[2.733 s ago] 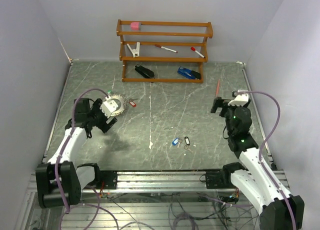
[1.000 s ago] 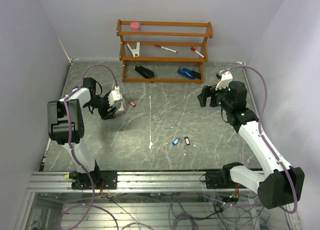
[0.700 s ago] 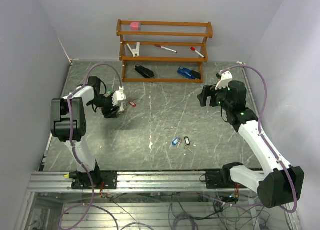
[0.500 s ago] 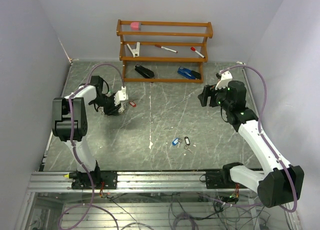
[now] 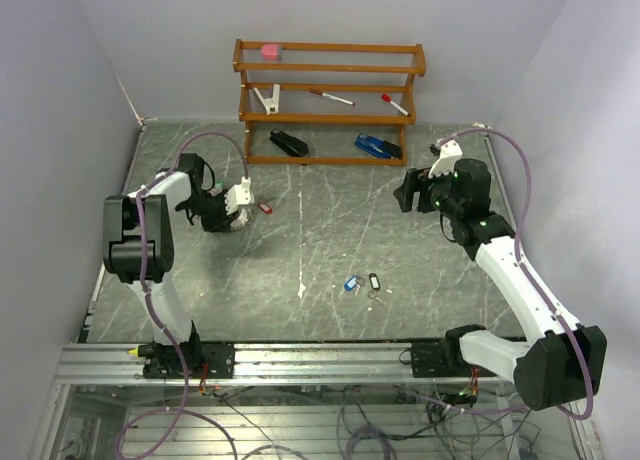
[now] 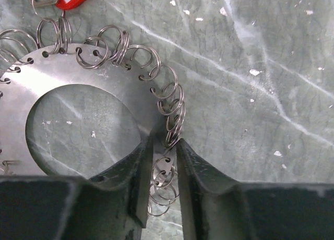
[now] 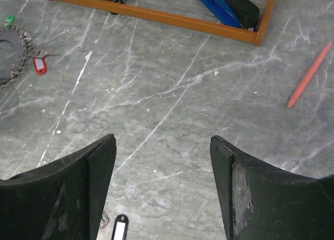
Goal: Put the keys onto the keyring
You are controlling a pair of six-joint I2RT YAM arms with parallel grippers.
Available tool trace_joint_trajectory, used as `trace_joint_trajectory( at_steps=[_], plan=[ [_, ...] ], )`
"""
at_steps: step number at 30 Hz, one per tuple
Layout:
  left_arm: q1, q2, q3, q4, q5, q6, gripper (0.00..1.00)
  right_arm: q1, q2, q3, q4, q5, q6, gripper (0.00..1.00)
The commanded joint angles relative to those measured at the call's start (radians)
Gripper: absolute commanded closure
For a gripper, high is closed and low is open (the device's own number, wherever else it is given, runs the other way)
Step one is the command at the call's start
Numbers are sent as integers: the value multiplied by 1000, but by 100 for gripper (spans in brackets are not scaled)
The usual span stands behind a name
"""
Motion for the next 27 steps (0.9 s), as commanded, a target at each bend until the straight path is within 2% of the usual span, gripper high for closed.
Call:
trace_joint_trajectory(
  at_steps=[1, 5, 8, 11, 13, 14, 16, 18, 20, 24, 27],
  plan=[
    [13, 9, 33, -38, 16, 25, 72, -1, -11, 29, -2, -1, 7, 28],
    [13, 3, 54, -73, 18, 28, 91, 0, -16, 29, -11, 6, 6, 29],
    [15, -27, 82, -122, 8, 26, 93, 2, -28, 37, -20, 23, -11, 35],
    [16, -94, 123, -189, 36, 35, 93, 4, -75, 28, 18, -6, -37, 36],
    [14, -148, 157, -243, 83, 39, 93, 4, -93, 27, 39, -77, -58, 36],
    [14, -181, 182, -262, 120, 34, 93, 4, -85, 33, 40, -135, -66, 31],
    [6, -215, 226, -312, 176, 35, 93, 4, -37, 67, 21, -252, -58, 2],
    [-14, -233, 266, -375, 209, 41, 93, 4, 28, 108, -2, -403, -34, 0],
    [-57, -239, 301, -429, 223, 32, 93, 24, 58, 135, 51, -517, 7, 0],
    [-128, -240, 354, -528, 243, 13, 93, 87, 25, 55, 297, -584, 106, 0],
    [-168, -241, 389, -578, 253, 2, 93, 143, 61, 83, 315, -617, 111, 0]
  ],
)
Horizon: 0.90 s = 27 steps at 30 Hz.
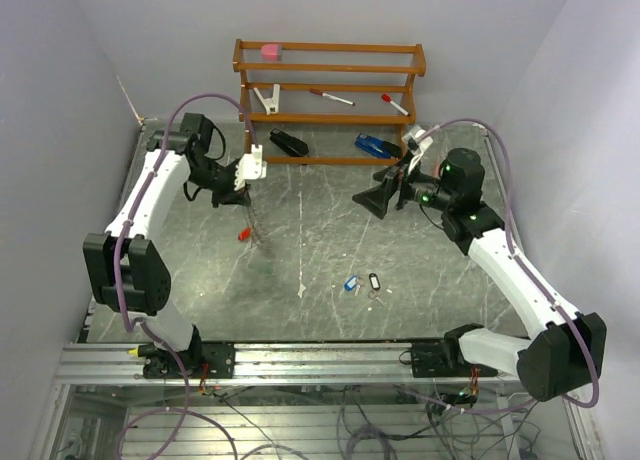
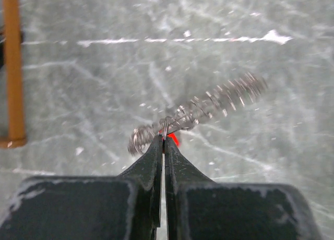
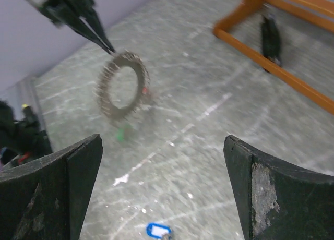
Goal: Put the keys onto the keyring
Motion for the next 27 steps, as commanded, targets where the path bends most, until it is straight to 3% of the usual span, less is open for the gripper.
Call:
trace_joint_trajectory(
  at_steps=[1, 3, 6, 7, 13, 18, 27],
  plan=[
    [-52, 0, 70, -159, 85, -13, 93, 88, 28, 36, 121, -121, 36, 1],
    [-61, 1, 104, -213, 117, 8, 93, 146, 62, 77, 77, -113, -4, 10],
    [-71, 3, 163, -300, 142, 53, 93, 192, 107, 104, 42, -111, -23, 34],
    [-74, 2, 174, -306, 145, 38, 93, 193, 111, 101, 40, -107, -29, 37],
    [-102, -46, 182, -307, 204, 17, 93, 333, 112, 110, 1, 34, -93, 37],
    [-147, -70, 188, -265, 241, -49, 93, 409, 154, 136, 48, 127, -82, 59],
    [-208, -113, 140, -170, 230, -155, 93, 499, 265, 215, 47, 171, -98, 55]
  ],
)
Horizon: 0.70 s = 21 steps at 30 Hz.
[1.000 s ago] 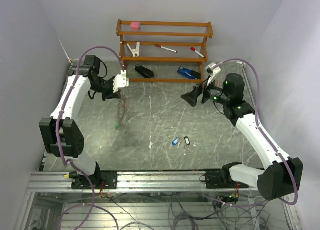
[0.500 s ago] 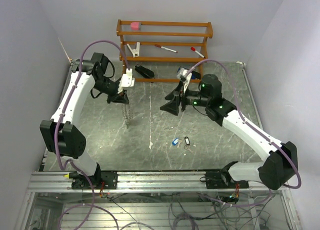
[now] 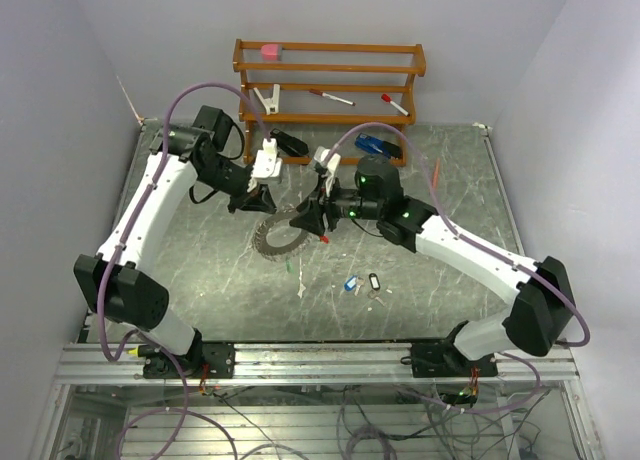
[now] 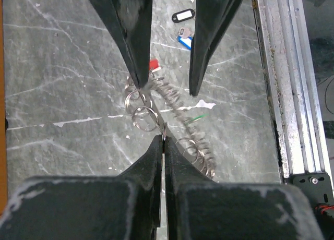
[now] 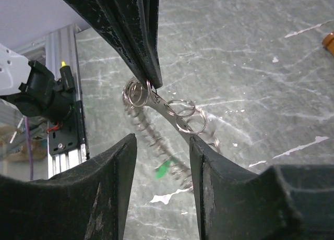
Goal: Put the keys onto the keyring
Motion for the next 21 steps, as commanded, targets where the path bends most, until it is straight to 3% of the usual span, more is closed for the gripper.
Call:
trace_joint_trajectory(
  at_steps=[1, 11, 16, 19, 21],
  plan=[
    [-29, -50, -21, 70, 34, -69, 93, 35, 17, 41, 19, 53, -32, 56],
    [-66, -70, -57, 126, 5, -136, 93, 88, 59, 96, -7, 90, -68, 62],
    [-74, -68, -41, 105, 13, -137, 93, 97, 81, 108, -13, 91, -76, 74],
    [-78, -78, -40, 110, 10, -138, 93, 100, 83, 106, -9, 92, -78, 90],
    [-79, -84, -39, 108, 3, -135, 93, 99, 74, 97, -6, 100, -81, 94]
  ],
)
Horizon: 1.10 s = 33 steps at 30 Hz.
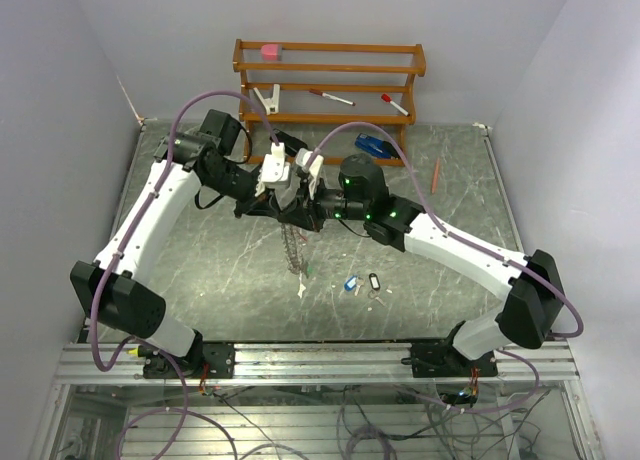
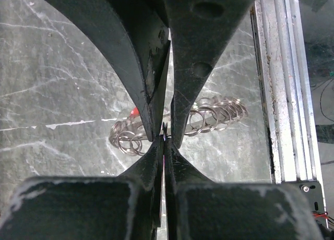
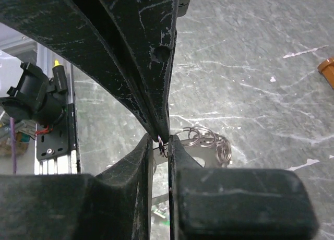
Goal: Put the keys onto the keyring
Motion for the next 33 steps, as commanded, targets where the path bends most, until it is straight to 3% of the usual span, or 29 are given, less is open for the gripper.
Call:
trace_joint_trajectory(
  at_steps=[1, 8, 10, 13, 20, 23, 27, 33],
  plan=[
    [-13, -33, 20, 10, 31, -2, 93, 8, -6, 9, 12, 24, -13, 96],
    [-13, -50, 21, 5, 8, 20, 93, 9, -31, -20, 12, 8, -11, 100],
    [-13, -48, 30, -7, 9, 38, 93, 9, -37, -20, 9, 2, -9, 87],
    [-13, -35, 54, -49, 14, 82, 93, 8, -40, -19, 0, -6, -15, 76],
    [-13, 8, 113, -150, -13, 168, 93, 8, -51, -9, -39, -23, -43, 70],
    [-13, 4, 109, -150, -13, 171, 93, 7, -58, -17, -33, -26, -42, 72],
    [-13, 0, 109, -152, -3, 174, 93, 8, -52, -13, -28, -28, -43, 89],
    [-13, 5, 115, -166, 14, 181, 93, 8, -46, -4, -12, -25, -42, 84]
  ],
)
